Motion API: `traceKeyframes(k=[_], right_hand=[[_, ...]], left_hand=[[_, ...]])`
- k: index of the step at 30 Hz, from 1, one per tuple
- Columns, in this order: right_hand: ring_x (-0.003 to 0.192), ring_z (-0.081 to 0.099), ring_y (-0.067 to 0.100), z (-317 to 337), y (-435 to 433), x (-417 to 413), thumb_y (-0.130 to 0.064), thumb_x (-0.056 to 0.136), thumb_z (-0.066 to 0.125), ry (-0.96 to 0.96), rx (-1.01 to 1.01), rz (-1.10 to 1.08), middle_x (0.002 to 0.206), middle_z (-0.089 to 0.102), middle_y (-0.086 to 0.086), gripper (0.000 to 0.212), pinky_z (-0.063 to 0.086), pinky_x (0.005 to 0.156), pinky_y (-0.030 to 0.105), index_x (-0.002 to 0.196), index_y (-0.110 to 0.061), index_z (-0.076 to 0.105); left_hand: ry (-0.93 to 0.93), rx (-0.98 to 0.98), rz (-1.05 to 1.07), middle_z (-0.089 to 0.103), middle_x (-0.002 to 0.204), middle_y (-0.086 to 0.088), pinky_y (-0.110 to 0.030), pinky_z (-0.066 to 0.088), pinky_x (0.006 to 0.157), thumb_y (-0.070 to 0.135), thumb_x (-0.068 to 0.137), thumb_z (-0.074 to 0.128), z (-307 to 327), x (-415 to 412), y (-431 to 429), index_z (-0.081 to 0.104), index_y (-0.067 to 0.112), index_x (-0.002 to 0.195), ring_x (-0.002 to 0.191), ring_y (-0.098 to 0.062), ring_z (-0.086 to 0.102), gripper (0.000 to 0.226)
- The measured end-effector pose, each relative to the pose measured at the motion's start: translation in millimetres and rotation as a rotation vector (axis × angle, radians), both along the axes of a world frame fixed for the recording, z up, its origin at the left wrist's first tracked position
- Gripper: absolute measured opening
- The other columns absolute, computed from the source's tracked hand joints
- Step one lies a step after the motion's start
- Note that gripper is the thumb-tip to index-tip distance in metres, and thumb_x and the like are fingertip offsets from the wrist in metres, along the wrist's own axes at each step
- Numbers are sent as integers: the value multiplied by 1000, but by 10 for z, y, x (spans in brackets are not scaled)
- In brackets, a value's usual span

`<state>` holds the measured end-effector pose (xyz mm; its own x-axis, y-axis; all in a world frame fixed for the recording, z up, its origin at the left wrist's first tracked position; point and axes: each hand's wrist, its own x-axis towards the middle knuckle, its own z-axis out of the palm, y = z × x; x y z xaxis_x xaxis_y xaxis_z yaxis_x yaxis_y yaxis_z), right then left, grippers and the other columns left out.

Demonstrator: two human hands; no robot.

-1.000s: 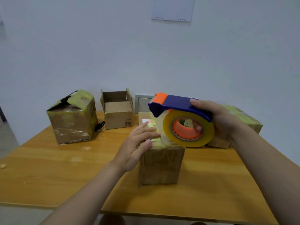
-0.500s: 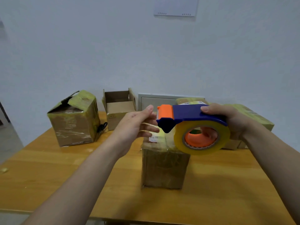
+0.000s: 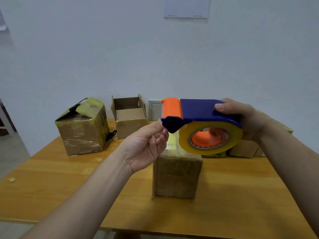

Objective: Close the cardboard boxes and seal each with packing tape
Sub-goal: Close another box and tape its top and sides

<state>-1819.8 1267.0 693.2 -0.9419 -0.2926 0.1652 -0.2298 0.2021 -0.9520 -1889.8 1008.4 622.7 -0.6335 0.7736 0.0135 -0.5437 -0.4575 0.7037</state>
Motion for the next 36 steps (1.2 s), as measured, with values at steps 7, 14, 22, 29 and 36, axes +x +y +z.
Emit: traceKeyframes(k=[7, 14, 22, 29, 36], right_hand=[[63, 69, 19, 70, -14, 107, -66, 51, 89, -25, 37, 35, 77, 74, 8, 63, 55, 58, 25, 83, -12, 79], [56, 66, 7, 112, -20, 254, -35, 74, 71, -81, -79, 105, 63, 71, -6, 18, 53, 57, 20, 58, -29, 77], [64, 71, 19, 107, 36, 310, -59, 56, 84, -209, -85, 135, 76, 74, 8, 55, 59, 60, 30, 87, -13, 79], [66, 60, 31, 172, 22, 359, -65, 50, 88, -299, 131, 54, 76, 72, 9, 59, 54, 57, 29, 85, -18, 80], [60, 67, 17, 226, -27, 267, -63, 55, 87, -320, 325, -12, 82, 74, 9, 51, 55, 53, 26, 81, -19, 81]], left_hand=[[178, -214, 126, 73, 85, -11, -14, 56, 54, 11, 82, 69, 185, 61, -145, 78, 2, 103, 62, -8, 68, 24], [344, -475, 260, 76, 84, -14, -14, 56, 53, 3, 87, 72, 314, 23, -153, 76, 0, 108, 63, -8, 70, 22], [322, -588, 208, 73, 75, -10, -12, 53, 50, -4, 96, 62, 385, -66, -175, 71, -6, 113, 55, -7, 65, 20], [288, -658, 239, 73, 75, -7, -13, 54, 51, 10, 85, 77, 207, -174, -339, 77, 0, 98, 57, -7, 65, 16], [595, -860, 348, 76, 79, -13, -22, 57, 61, 16, 91, 78, 30, -80, -323, 81, 5, 96, 65, -12, 70, 12]])
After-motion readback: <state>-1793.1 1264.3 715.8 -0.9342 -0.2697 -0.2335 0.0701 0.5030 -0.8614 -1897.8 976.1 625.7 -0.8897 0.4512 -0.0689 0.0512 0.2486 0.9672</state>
